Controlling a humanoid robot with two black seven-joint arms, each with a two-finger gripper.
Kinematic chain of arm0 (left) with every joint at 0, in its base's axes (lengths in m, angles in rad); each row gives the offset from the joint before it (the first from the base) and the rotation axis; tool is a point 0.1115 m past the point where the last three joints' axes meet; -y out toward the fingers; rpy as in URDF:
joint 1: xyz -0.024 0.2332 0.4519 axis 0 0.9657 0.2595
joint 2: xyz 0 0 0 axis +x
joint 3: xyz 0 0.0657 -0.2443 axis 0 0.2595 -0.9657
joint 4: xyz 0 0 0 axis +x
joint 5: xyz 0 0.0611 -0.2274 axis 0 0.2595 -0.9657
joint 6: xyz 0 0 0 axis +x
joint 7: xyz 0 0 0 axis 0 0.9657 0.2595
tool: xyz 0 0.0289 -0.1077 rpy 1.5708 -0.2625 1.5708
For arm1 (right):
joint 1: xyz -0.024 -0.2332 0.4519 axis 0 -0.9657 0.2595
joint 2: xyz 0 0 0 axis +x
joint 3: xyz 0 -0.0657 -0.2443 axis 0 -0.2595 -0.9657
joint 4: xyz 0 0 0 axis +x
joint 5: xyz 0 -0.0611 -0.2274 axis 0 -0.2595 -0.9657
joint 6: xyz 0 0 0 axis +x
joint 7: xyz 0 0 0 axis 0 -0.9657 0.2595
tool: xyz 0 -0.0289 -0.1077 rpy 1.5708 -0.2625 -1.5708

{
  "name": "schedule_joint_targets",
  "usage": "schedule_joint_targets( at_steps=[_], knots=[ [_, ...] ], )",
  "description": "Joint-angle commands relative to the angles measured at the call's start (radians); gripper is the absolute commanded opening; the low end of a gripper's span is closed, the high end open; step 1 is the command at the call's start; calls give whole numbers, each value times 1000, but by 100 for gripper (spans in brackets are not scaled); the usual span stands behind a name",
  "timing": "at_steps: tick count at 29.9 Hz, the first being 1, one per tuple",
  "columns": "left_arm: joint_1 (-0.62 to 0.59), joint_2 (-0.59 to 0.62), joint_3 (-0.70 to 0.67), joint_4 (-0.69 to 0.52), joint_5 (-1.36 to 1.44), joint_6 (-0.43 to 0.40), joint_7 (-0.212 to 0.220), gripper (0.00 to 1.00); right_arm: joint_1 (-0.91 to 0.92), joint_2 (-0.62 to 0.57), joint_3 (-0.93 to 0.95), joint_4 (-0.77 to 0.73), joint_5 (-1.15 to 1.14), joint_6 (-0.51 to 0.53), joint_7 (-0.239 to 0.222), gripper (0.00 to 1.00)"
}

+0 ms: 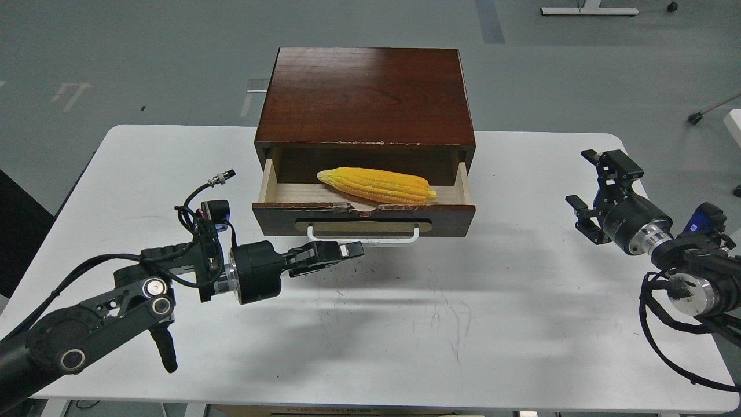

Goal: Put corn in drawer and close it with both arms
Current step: 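Position the left gripper tip against the drawer front near the handle, then push the drawer shut with the left gripper toward the box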

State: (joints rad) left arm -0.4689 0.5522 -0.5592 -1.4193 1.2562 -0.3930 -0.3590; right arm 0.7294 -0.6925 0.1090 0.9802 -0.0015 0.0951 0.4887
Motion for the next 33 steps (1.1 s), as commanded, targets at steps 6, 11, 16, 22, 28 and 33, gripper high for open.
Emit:
schedule_joint_targets(
  at_steps=[6,11,16,22,28,33],
  knots=[
    [-4,-2,-2,14,0,3,0,0,-1,-1,0,2,0,0,0,99],
    [-7,-8,-21,37,-1,8,0,0,-1,-4,0,2,0,0,0,99],
    [-7,-11,-31,71,-1,20,0,0,-2,-4,0,2,0,0,0,99],
    [-14,-17,-30,108,-1,59,2,0,-8,-4,0,2,0,0,0,99],
    [-25,-55,-31,137,-1,101,9,0,-8,-4,0,2,0,0,0,99],
    [-30,-71,-31,152,-23,131,28,0,-8,-5,0,3,0,0,0,99]
  ],
)
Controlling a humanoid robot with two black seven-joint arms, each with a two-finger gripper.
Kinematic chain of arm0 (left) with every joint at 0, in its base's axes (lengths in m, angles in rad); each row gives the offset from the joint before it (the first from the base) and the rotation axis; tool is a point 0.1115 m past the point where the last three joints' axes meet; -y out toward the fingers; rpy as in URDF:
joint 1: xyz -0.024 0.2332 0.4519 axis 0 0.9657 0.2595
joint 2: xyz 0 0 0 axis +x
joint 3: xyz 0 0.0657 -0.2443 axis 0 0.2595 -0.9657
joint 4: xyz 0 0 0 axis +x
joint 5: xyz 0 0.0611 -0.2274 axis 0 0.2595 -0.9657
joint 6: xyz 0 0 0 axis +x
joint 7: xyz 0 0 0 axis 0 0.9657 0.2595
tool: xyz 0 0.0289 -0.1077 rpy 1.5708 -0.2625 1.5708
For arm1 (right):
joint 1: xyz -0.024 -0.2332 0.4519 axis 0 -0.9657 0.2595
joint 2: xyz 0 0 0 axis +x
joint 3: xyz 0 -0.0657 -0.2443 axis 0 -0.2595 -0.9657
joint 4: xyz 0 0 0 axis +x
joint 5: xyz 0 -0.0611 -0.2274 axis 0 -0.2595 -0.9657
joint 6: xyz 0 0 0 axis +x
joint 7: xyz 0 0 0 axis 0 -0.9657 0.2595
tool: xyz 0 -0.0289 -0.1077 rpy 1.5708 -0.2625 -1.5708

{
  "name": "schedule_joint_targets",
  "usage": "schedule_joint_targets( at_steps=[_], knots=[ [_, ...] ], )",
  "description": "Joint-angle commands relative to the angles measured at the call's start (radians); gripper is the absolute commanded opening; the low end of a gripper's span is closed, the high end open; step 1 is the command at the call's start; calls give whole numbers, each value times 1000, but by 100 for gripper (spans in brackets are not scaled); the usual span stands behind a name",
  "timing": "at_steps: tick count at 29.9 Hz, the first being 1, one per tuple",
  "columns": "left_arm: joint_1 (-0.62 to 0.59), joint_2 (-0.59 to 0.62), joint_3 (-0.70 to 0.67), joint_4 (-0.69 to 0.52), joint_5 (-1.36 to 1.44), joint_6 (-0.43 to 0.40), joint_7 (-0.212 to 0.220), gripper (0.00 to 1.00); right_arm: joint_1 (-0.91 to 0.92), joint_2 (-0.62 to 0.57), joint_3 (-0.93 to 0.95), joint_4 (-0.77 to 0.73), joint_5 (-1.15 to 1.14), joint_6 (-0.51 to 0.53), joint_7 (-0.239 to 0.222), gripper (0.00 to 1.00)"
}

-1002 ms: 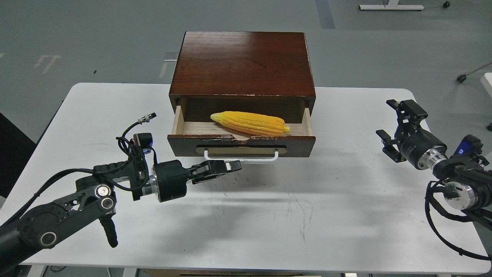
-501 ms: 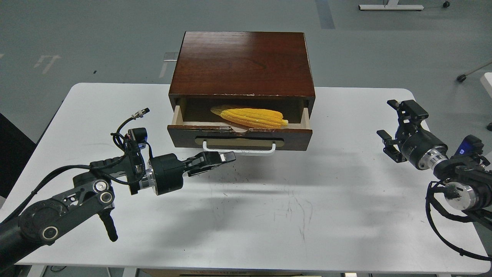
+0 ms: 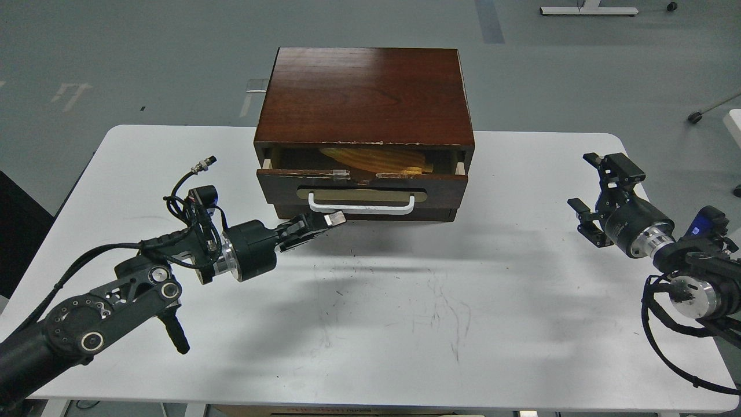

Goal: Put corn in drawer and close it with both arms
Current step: 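Push the drawer shut with the left gripper toward the box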

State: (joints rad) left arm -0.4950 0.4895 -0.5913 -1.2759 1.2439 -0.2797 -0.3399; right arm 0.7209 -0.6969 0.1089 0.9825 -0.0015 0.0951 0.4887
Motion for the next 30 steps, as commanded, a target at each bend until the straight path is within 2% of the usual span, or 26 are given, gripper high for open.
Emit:
schedule_joint_targets(
  at_steps=[1,10,22,30],
  knots=[
    [-5,-11,1,12,-11,23,10,0,-1,-1,0,1,0,0,0,99],
    [-20,-26,1,40,-12,62,15,0,-14,0,0,1,0,0,0,99],
    [-25,-46,1,63,-12,112,50,0,-17,-1,0,1,0,-2,0,99],
    [-28,-48,1,64,-30,142,58,0,-17,-3,0,1,0,-2,0,99]
  ],
)
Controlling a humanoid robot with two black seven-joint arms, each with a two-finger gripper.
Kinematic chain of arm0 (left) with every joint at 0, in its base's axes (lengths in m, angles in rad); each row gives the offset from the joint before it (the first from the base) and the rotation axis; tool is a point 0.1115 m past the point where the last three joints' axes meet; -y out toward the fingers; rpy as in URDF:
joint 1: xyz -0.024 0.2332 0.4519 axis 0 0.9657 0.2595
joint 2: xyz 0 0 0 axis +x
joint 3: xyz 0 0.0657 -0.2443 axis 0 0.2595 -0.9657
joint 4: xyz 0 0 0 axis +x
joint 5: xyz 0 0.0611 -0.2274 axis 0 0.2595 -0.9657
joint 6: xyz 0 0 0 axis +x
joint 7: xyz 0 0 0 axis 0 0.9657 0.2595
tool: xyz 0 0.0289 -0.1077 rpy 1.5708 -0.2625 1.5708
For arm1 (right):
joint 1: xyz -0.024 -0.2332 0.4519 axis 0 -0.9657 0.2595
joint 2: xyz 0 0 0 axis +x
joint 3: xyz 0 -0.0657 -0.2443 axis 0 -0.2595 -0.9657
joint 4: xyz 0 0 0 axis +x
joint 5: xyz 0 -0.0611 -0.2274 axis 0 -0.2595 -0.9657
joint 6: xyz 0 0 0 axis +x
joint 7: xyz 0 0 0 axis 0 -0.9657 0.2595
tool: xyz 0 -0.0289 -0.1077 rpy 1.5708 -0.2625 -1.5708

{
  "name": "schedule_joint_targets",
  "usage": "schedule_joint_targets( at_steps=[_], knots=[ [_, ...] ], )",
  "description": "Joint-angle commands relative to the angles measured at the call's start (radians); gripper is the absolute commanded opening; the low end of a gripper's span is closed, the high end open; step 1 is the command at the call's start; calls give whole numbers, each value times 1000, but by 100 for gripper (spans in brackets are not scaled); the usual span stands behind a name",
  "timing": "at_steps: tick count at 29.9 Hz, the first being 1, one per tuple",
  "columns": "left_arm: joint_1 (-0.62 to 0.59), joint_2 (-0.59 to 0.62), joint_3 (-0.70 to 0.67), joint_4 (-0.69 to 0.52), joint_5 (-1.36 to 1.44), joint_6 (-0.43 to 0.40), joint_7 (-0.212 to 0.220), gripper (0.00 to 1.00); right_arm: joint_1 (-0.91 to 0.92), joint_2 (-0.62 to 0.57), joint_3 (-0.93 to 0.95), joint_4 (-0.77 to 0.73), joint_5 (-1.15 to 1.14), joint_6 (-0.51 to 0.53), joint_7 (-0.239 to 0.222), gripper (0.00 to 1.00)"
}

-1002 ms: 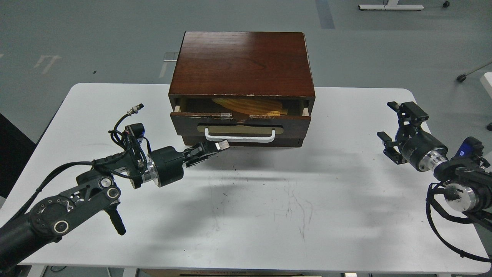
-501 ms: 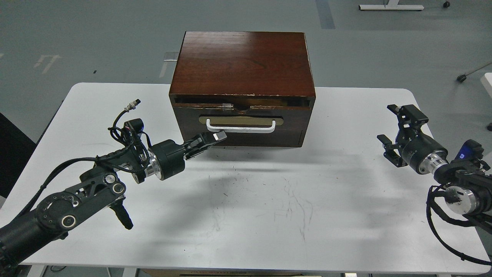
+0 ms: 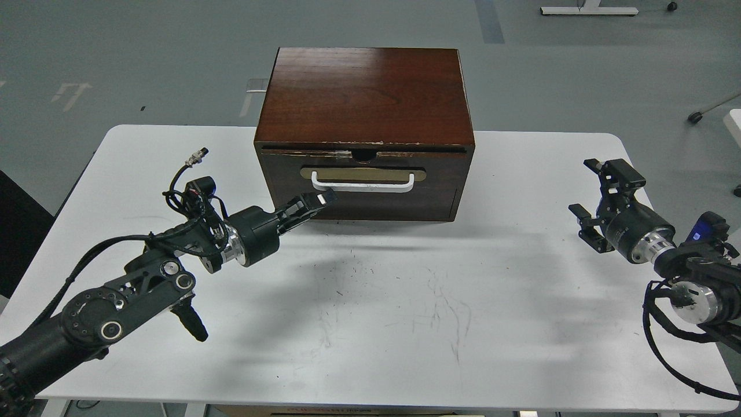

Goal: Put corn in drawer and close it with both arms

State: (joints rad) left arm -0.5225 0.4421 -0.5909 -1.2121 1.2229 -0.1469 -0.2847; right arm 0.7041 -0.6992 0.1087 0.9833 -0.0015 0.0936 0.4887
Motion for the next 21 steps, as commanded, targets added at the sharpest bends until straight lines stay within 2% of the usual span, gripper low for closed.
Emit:
schedule_joint_targets(
  at_steps=[1,6,12,17,21],
  knots=[
    [-1,0,-1,2,-14,10,4,0,0,0,0,0,0,0,0,99],
    [-8,-20,0,14,-23,47,18,0,-2,-2,0,0,0,0,0,99],
    [-11,-22,2,14,-28,50,22,0,-2,-2,0,0,0,0,0,99],
    [-8,10,11,-4,-51,14,21,0,-2,-2,0,0,0,0,0,99],
    [24,98,20,-105,-68,-80,9,0,0,-3,0,3,0,0,0,99]
  ],
)
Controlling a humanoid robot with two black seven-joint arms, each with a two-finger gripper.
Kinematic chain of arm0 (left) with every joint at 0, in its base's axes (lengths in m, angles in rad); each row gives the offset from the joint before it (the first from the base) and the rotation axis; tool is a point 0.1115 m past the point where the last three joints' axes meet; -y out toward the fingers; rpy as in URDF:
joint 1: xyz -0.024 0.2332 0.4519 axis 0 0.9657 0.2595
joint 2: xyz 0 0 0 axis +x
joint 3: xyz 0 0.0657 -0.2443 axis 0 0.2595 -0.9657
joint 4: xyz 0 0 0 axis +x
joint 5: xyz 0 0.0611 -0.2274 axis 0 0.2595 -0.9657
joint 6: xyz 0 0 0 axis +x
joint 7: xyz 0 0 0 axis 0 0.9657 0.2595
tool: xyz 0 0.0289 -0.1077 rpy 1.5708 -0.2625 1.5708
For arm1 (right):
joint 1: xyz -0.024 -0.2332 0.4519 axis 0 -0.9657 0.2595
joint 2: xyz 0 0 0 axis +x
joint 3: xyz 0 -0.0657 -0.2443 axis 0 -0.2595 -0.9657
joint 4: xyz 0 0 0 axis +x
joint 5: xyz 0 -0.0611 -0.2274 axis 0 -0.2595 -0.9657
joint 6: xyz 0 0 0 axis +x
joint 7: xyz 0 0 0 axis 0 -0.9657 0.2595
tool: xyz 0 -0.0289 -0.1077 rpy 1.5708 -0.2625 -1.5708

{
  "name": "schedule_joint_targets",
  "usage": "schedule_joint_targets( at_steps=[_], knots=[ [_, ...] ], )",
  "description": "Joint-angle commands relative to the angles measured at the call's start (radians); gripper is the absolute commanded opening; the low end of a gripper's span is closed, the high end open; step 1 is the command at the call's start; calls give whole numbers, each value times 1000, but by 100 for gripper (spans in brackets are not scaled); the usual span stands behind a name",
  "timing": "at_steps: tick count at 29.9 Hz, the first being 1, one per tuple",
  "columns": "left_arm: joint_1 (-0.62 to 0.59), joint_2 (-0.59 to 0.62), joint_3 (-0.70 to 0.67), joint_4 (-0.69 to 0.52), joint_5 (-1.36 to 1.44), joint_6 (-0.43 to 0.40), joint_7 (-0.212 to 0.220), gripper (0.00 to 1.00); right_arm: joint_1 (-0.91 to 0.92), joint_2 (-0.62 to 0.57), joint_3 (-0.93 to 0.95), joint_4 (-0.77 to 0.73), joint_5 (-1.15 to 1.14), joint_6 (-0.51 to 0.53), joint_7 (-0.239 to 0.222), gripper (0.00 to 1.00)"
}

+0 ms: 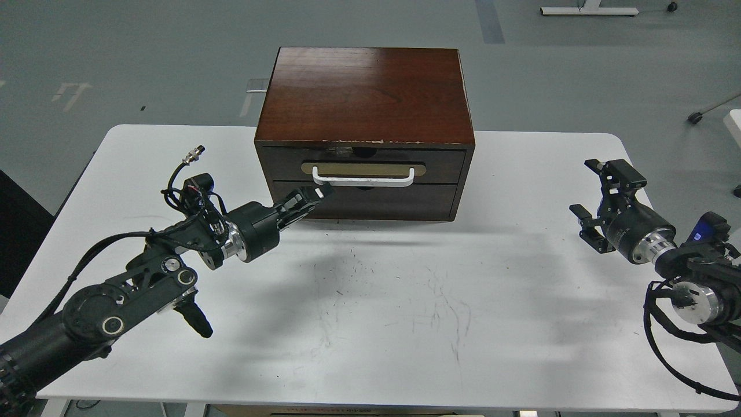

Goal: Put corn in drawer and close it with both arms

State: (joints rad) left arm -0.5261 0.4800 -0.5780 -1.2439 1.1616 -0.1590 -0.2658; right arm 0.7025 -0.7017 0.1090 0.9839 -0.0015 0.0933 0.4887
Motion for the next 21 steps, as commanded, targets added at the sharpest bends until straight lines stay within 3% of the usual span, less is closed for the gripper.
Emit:
schedule_joint_targets(
  at_steps=[1,5,7,8,10,11,12,13,21],
  knots=[
    [37,74,7,-89,-6,-82,-12,0,2,-1,0,2,0,0,0,99],
    [86,141,-8,-182,-6,-117,-23,0,2,-2,0,2,0,0,0,99],
    [98,178,-11,-222,-10,-117,-65,0,3,-2,1,4,0,0,0,99],
    [103,198,-14,-242,-22,-117,-104,17,3,-2,5,4,0,0,0,99],
    [106,216,-26,-259,-48,-117,-136,46,2,-4,15,4,0,0,0,99],
    [109,232,-46,-273,-95,-117,-159,75,2,-2,26,4,0,0,0,99],
    [112,239,-60,-276,-123,-116,-164,90,2,-2,34,4,0,-1,0,99],
    [120,250,-86,-278,-184,-116,-170,99,3,-2,46,-1,0,-1,0,99],
    [127,342,-196,-267,-493,-80,-179,99,14,11,77,-5,0,-3,0,100]
  ],
)
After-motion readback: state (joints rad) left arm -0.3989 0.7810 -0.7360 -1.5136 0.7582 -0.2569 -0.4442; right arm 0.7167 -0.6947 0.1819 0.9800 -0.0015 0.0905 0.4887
